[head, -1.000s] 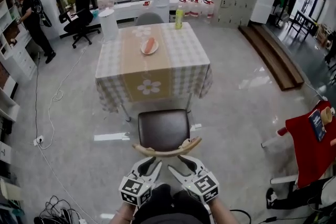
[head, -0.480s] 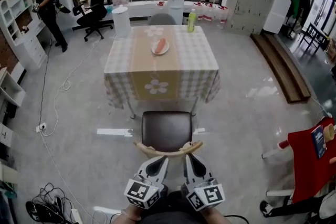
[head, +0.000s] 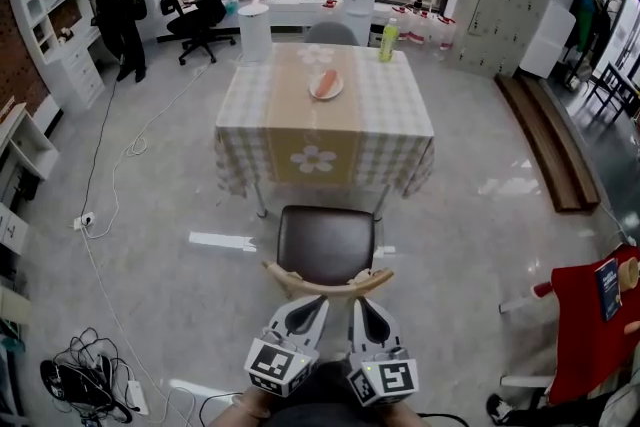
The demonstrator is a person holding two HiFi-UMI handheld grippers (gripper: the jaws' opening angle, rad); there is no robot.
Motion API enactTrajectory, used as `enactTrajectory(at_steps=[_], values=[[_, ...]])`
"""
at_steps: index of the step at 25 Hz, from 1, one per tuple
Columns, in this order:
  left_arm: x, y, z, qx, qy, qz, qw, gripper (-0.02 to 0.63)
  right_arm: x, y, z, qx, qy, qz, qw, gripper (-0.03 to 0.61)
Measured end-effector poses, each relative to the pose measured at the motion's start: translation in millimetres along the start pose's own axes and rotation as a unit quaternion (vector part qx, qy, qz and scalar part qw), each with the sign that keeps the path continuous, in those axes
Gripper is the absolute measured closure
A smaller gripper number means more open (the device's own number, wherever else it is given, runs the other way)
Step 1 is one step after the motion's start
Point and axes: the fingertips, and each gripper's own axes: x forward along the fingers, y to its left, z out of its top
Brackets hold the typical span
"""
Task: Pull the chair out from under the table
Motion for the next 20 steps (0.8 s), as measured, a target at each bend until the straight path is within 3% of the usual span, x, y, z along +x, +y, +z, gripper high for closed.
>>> enactTrajectory(at_steps=[20], values=[[-3.4, 8.4, -5.8, -0.004, 0.008, 0.022, 0.9997, 0.604, 9.4, 2.5, -5.5, -0.006, 0.010, 0.022, 1.000, 0.568]])
